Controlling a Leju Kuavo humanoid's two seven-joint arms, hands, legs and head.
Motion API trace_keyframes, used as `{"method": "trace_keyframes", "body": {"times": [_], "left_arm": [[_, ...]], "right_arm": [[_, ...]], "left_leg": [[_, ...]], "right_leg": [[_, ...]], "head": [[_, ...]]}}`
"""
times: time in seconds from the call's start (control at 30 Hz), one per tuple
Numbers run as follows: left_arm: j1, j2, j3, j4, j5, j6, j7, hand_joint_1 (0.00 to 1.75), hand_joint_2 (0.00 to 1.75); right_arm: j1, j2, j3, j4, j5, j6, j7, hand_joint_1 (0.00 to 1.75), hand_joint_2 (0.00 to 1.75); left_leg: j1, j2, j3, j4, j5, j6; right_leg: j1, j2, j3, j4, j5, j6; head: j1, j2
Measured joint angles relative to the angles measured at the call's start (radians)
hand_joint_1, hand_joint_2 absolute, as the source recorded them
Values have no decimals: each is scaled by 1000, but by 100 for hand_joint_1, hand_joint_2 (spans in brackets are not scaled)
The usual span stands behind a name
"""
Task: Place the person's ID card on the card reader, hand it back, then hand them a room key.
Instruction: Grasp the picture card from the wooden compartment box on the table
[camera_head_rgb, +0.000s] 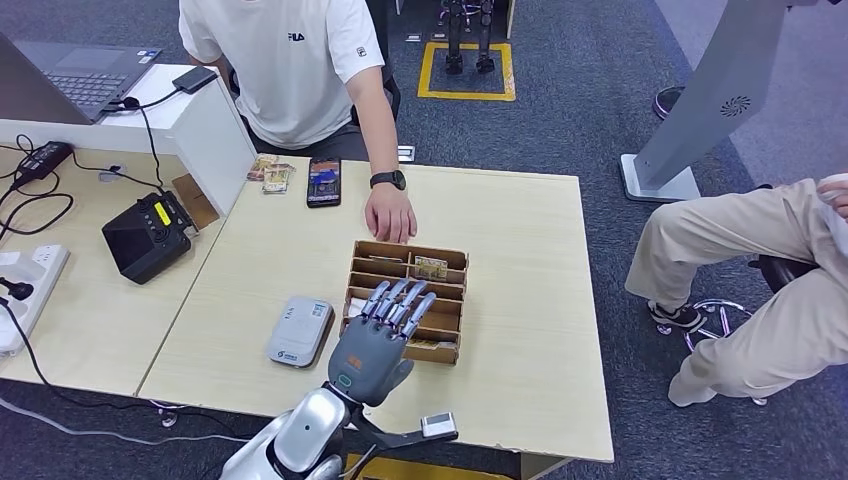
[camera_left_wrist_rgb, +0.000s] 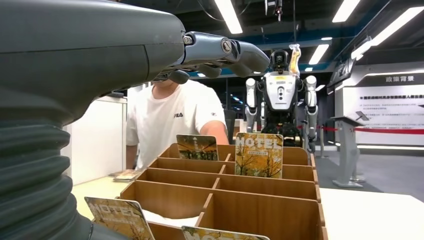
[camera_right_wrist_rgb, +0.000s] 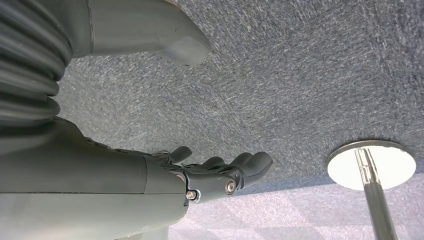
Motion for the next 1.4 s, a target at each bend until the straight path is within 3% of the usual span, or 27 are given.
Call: {"method": "trace_keyframes", "body": {"times": [0.73,1.4], "left_arm": [[3,-14,1,26,-69,-31,135,0,175],[11,-43,28,33,-74,18,141,0,175]], "right_arm": [[1,0,0,-3,-6,0,34,0,175],[1,0,0,-3,-21,0,47,0,175]], "left_leg": [[0,0,0,0,0,0],[0,0,-1,0,0,0]], "right_leg": [[0,0,0,0,0,0],[0,0,0,0,0,0]], "head": [[0,0],[0,0]]}}
